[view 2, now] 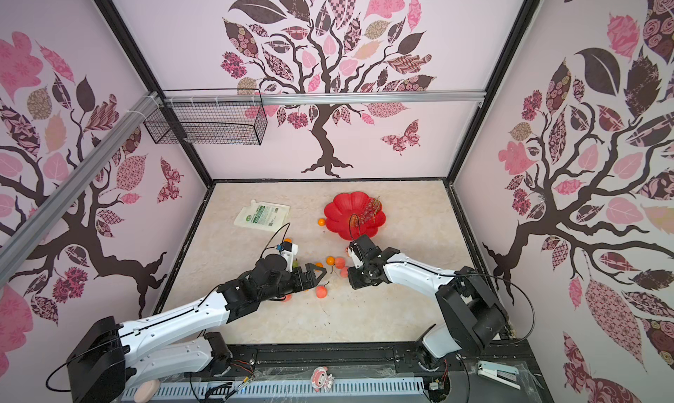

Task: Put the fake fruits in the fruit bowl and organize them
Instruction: 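Move the right gripper over the pink peaches while left arm reaches nearer, then lower the right gripper and grasp a pink peach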

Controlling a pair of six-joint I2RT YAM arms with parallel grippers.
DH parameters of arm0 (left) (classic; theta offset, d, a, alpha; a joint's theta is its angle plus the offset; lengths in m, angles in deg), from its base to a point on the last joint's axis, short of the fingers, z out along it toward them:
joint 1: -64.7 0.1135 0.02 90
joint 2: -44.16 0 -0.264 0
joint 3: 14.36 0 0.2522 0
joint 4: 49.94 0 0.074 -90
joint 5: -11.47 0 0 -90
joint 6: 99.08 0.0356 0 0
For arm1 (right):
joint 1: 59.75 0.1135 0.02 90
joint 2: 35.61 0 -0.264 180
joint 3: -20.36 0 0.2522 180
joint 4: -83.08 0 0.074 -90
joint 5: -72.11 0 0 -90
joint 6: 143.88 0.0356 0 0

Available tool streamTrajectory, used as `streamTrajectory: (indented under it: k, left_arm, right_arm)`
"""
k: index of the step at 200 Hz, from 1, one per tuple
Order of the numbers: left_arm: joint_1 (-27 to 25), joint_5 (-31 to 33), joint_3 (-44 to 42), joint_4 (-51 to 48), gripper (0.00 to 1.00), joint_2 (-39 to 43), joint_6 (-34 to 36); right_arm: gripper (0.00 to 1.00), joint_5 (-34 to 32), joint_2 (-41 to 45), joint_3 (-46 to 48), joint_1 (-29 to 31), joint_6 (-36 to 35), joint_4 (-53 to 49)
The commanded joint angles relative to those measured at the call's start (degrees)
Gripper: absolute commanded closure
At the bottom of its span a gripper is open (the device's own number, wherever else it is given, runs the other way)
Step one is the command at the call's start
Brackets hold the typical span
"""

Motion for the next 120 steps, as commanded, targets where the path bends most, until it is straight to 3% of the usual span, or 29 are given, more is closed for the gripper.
streamTrajectory:
  k: [1, 120]
  left_arm:
    - [0.3, -0.5, -1.4, 0.0, 0.03, -0.5, 0.1]
    - [1.3, -2.5, -1.1, 0.3, 0.03, -2.4, 0.8]
  right_arm:
    - [0.68, 0.3, -2.0, -2.1, 0.3, -1.4, 1.2]
    - [0.68, -2.6, -7.5, -4.3, 0.3, -2.2, 2.1]
